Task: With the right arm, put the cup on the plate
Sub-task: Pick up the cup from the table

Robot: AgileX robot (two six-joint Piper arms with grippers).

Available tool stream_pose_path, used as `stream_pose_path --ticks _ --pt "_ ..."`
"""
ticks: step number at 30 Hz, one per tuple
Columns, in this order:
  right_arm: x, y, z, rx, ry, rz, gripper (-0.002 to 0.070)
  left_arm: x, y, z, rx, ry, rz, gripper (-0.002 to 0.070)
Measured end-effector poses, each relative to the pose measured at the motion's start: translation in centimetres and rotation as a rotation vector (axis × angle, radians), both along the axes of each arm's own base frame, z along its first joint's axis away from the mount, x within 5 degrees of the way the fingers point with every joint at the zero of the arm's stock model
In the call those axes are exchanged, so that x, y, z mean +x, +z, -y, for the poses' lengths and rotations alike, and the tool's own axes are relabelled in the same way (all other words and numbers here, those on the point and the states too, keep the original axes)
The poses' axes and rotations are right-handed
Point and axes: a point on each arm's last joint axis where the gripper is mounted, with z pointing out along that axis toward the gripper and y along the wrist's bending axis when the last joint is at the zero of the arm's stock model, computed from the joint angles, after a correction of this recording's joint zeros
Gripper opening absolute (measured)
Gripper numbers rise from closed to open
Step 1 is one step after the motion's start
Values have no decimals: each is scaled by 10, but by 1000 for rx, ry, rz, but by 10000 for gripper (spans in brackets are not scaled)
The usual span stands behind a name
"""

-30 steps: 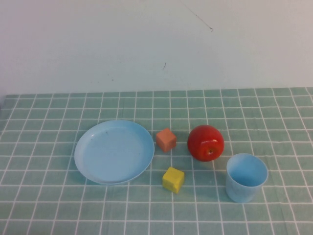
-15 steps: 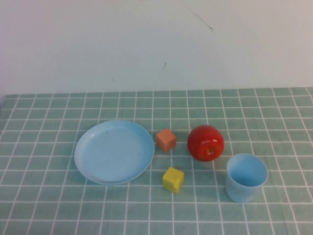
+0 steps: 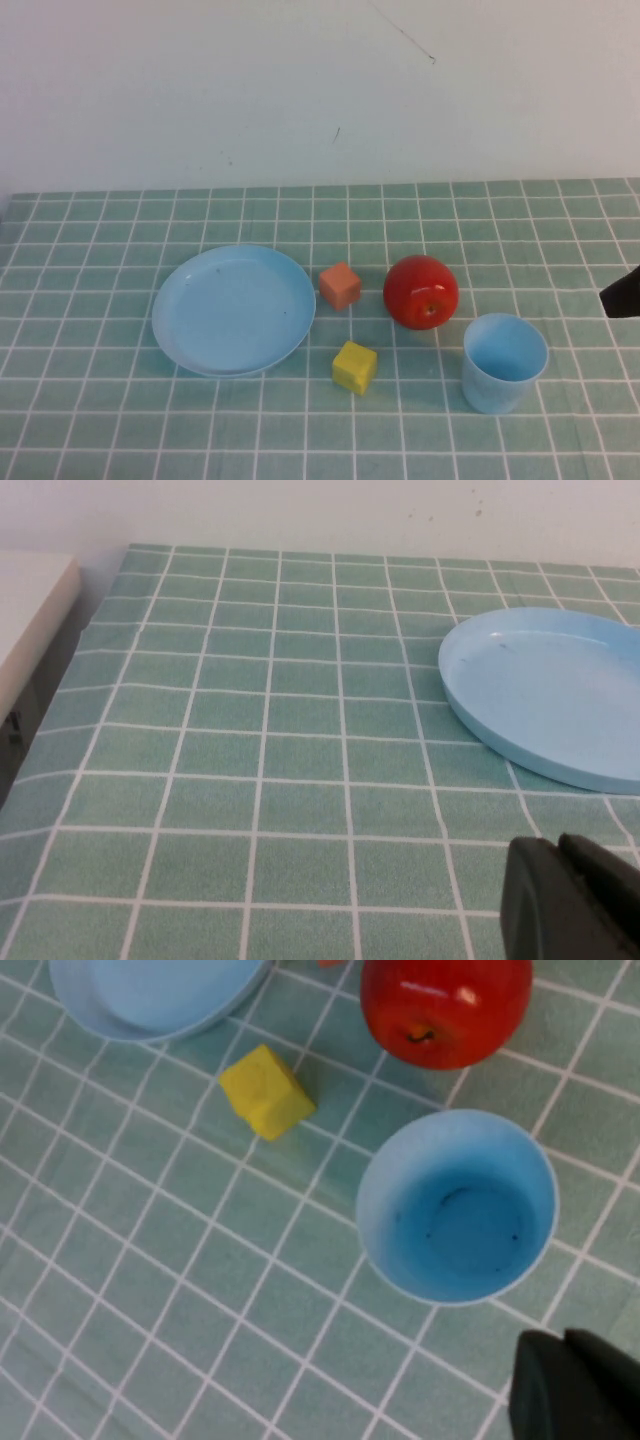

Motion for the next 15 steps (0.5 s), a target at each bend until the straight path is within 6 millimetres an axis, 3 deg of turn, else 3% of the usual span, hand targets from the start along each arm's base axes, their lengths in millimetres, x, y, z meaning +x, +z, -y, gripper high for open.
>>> stream_pose_path --ticks 5,10,15 --pt "30 -10 -5 -130 6 -67 -2 0 0 0 -2 1 0 -3" --pt "43 -14 -25 -265 54 -106 -2 0 0 0 0 0 0 -3" --pt "55 -20 -45 -281 86 -133 8 0 0 0 0 0 0 -3"
